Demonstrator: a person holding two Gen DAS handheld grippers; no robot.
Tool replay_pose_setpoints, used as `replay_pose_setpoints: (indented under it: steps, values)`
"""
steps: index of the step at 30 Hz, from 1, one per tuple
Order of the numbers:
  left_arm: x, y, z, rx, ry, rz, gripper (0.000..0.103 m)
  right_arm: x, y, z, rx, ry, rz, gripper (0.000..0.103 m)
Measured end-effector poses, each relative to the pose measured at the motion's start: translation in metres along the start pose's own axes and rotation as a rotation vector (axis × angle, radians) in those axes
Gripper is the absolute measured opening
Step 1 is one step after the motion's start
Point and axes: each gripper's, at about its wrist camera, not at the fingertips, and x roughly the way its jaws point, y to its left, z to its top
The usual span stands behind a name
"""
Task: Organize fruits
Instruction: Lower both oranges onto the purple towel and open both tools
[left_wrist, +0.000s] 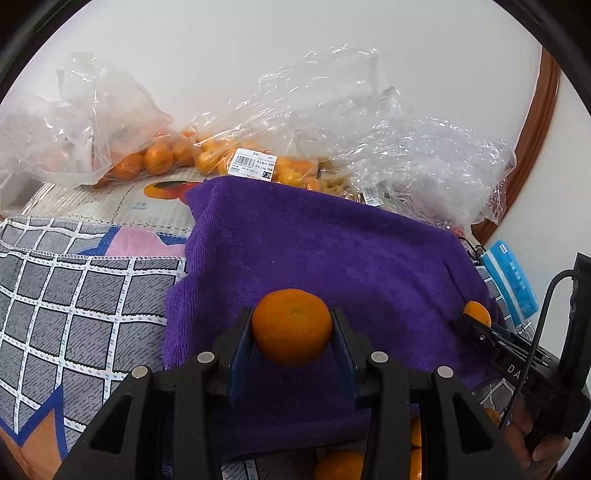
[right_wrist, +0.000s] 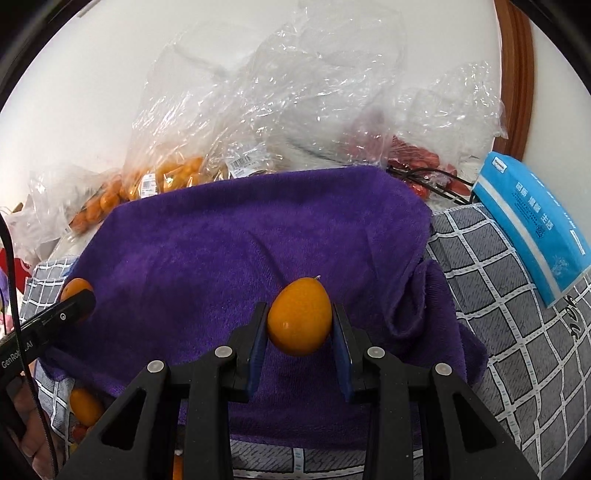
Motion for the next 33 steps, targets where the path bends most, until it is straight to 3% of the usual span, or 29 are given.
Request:
replay_pose_setpoints:
  steps: [21, 30, 33]
  values:
    - [0.001, -0.001, 0.000, 0.015, 0.000, 0.009, 0.041, -0.001, 0.001, -0.002, -0.007, -0.003, -0.012, 0.034]
    - [-0.010, -0.006, 0.000, 0.027, -0.048, -0.016, 0.052, -0.011, -0.002, -0.001, 0.005, -0.036, -0.016, 0.049]
    - [-0.014, -0.008, 0.000, 0.035, -0.063, -0.016, 0.053, -0.013, -0.003, -0.001, 0.015, -0.047, -0.016, 0.049]
